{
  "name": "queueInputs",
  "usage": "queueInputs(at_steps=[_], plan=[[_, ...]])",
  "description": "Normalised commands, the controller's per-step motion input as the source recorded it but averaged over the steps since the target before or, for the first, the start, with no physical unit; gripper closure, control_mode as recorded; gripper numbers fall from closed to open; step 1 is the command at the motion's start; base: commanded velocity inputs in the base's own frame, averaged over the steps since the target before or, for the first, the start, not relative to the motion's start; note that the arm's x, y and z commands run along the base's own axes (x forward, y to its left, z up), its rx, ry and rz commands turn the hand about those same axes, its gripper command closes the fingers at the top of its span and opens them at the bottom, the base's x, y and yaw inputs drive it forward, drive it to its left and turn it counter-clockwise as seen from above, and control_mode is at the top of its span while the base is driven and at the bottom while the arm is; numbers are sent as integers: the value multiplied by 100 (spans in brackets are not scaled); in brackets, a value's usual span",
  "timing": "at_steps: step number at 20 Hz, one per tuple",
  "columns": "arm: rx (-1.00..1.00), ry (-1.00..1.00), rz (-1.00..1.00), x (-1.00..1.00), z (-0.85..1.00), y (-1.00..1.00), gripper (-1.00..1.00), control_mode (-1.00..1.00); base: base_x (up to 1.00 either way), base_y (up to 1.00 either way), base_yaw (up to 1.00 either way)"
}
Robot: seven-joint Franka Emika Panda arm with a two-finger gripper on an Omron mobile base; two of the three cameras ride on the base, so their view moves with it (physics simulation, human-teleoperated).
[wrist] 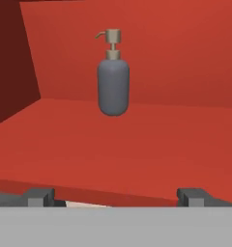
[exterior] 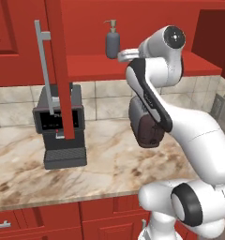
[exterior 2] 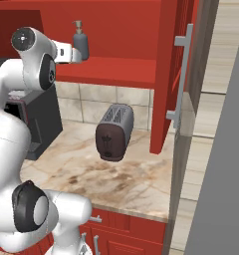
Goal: Locate and retrieve the soap dispenser and soap dispenser from the cabinet. Place them next to the sink.
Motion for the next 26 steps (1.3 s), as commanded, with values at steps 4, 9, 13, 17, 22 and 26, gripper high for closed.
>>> queueInputs(at_steps=[4, 9, 13, 17, 22, 26], plan=[[0, 3, -3, 40, 0, 11, -100, -100, 0, 0, 0], [0, 0, 0, 37, 0, 15, -100, -100, 0, 0, 0], [0, -2, 0, 30, -1, 1, -100, -100, 0, 0, 0], [0, 0, 0, 27, -1, 0, -100, -100, 0, 0, 0], [0, 0, 0, 31, 0, 0, -100, -100, 0, 0, 0], [0, 0, 0, 33, 0, 0, -100, -100, 0, 0, 0]])
